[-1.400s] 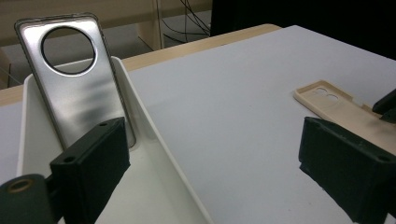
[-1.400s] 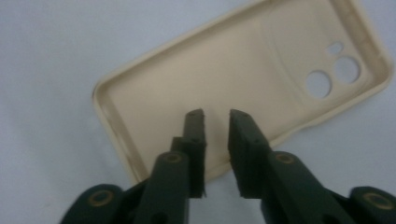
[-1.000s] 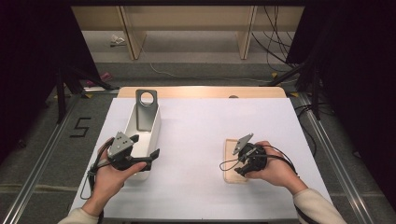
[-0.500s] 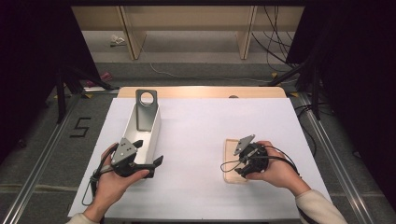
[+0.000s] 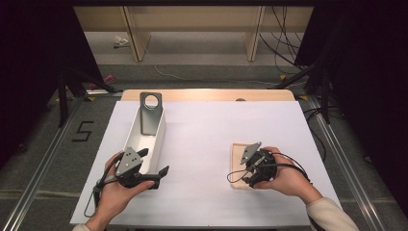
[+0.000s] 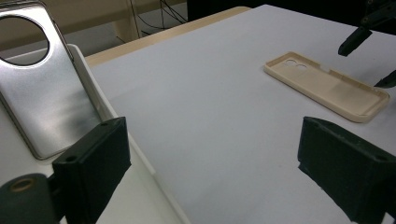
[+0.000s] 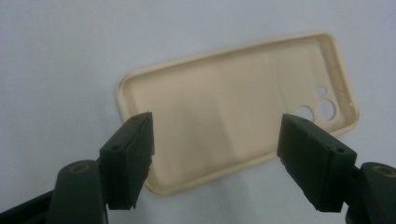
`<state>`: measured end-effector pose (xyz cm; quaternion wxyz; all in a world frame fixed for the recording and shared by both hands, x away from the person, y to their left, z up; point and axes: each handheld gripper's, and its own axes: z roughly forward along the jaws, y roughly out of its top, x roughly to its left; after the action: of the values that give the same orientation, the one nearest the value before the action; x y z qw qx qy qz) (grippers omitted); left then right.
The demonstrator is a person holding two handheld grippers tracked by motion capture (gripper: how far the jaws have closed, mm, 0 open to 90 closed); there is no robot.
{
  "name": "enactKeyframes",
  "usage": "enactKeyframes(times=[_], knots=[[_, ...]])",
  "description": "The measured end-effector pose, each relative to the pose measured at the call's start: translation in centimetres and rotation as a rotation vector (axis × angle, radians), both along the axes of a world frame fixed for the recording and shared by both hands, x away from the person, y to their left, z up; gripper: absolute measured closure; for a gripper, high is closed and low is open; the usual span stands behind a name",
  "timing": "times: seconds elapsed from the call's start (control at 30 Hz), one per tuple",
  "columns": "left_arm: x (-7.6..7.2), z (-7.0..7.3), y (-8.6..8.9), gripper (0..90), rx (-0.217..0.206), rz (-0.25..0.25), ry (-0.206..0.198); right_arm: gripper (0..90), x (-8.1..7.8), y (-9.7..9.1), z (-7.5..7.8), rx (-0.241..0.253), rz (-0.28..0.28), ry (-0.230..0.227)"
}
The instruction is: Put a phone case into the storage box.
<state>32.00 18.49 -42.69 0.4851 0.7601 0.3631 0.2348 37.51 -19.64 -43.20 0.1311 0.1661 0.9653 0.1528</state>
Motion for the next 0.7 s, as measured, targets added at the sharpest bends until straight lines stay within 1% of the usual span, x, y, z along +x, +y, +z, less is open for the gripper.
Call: enactKeyframes(times=[0.03, 0.07, 0.1, 0.2, 0.3, 0.4, 0.43, 0.47, 0.5, 0.53, 0.63, 0.7], knots=[[0.0, 0.0, 0.0, 9.0, 0.002, -0.001, 0.000, 28.3, -0.1, 0.1, -0.1, -0.009, 0.002, 0.013], [0.0, 0.0, 0.0, 9.0, 0.004, -0.001, -0.001, 28.3, -0.2, 0.1, -0.2, -0.019, 0.011, 0.011], [0.0, 0.0, -0.1, 9.0, 0.004, -0.002, -0.001, 28.5, -0.2, 0.1, -0.3, -0.025, 0.022, 0.023], [0.0, 0.0, -0.1, 9.0, 0.004, -0.005, -0.003, 30.9, -0.4, 0.2, -0.5, -0.053, 0.051, 0.044], [0.0, 0.0, -0.1, 9.0, -0.001, -0.007, -0.001, 31.8, -0.7, 0.5, -0.7, -0.072, 0.050, 0.075], [0.1, 0.0, -0.1, 9.0, -0.004, -0.007, -0.002, 32.9, -0.7, 0.8, -1.1, -0.106, 0.059, 0.086], [0.1, 0.0, -0.1, 9.0, -0.004, -0.007, -0.002, 33.8, -0.6, 0.9, -1.3, -0.120, 0.065, 0.083], [0.1, 0.0, -0.1, 9.0, -0.002, -0.006, -0.002, 34.1, -0.6, 1.0, -1.4, -0.125, 0.080, 0.082], [0.1, 0.0, -0.1, 9.0, -0.003, -0.005, -0.001, 34.6, -0.6, 1.2, -1.5, -0.130, 0.080, 0.088], [0.1, 0.0, -0.1, 9.0, -0.004, -0.005, 0.001, 34.9, -0.6, 1.3, -1.6, -0.131, 0.092, 0.087], [0.1, 0.0, -0.1, 9.0, -0.002, -0.007, 0.002, 37.4, -0.8, 1.7, -1.7, -0.161, 0.098, 0.089], [0.1, 0.0, -0.2, 9.0, -0.001, -0.009, 0.000, 39.1, -0.8, 1.9, -1.9, -0.171, 0.106, 0.092]])
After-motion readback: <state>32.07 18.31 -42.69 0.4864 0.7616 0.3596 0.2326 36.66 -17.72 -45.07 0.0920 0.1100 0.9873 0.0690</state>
